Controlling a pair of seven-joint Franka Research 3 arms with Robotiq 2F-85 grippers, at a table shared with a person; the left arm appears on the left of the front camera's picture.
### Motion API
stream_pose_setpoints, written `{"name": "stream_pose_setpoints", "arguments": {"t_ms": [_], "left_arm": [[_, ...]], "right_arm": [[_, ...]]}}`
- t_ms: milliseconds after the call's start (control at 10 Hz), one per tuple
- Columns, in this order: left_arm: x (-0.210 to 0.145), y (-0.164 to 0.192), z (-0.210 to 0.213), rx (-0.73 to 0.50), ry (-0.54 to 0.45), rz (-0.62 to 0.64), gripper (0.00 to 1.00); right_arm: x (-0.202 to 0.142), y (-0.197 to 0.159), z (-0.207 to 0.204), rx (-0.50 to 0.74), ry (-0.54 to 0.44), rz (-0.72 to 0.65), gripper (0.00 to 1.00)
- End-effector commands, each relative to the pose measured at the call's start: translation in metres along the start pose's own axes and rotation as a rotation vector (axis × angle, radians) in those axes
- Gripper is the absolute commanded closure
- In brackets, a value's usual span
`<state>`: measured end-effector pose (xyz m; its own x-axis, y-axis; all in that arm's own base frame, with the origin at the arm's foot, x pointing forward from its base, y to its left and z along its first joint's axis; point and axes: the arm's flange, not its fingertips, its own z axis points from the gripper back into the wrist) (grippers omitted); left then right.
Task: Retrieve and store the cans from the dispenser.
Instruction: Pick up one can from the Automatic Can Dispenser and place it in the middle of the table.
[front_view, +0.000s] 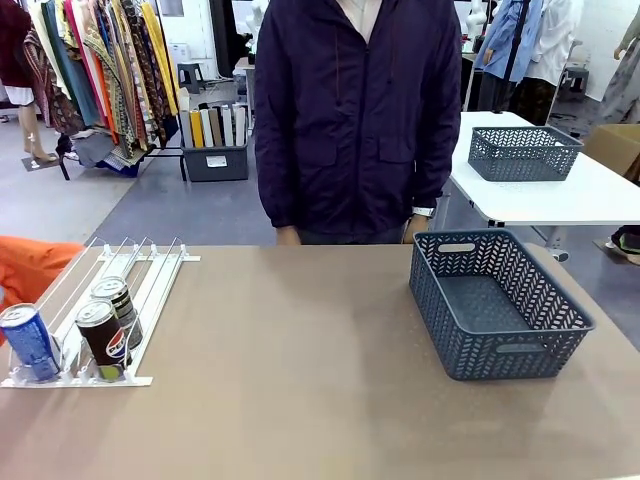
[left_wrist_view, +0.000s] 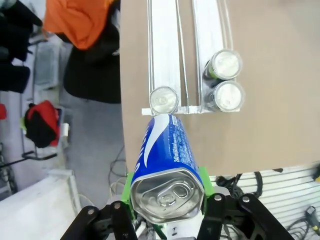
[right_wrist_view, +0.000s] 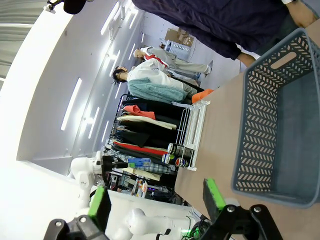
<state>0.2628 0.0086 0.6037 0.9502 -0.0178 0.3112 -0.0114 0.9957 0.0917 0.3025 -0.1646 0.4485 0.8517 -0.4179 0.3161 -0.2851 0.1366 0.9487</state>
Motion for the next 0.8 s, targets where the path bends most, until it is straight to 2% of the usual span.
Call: {"name": "stream_pose_setpoints", "arguments": {"t_ms": [0,100,200,300,700], "left_arm": [[-0.008,0.004,0.001,0.002,-0.092,-0.017,1.00],[-0.017,0.014,0.004,-0.056,-0.140,0.020,1.00],[-0.021,0.025,0.000,-0.092,-0.133,0.055,1.00],[-0.011,0.002,0.017,-0.011,-0.082,0.002,1.00],[-0.016,0.005,0.008,-0.022,-0.081,0.008,1.00]], "right_arm": [[0.002,0.005,-0.001,0.013,-0.005,0.006,0.00],[0.002,0.005,-0.001,0.013,-0.005,0.006,0.00],[0.002,0.005,-0.001,0.013,-0.005,0.006,0.00],[0.002,0.005,-0.001,0.013,-0.005,0.006,0.00],[0.002,0.005,-0.001,0.013,-0.005,0.006,0.00]]}}
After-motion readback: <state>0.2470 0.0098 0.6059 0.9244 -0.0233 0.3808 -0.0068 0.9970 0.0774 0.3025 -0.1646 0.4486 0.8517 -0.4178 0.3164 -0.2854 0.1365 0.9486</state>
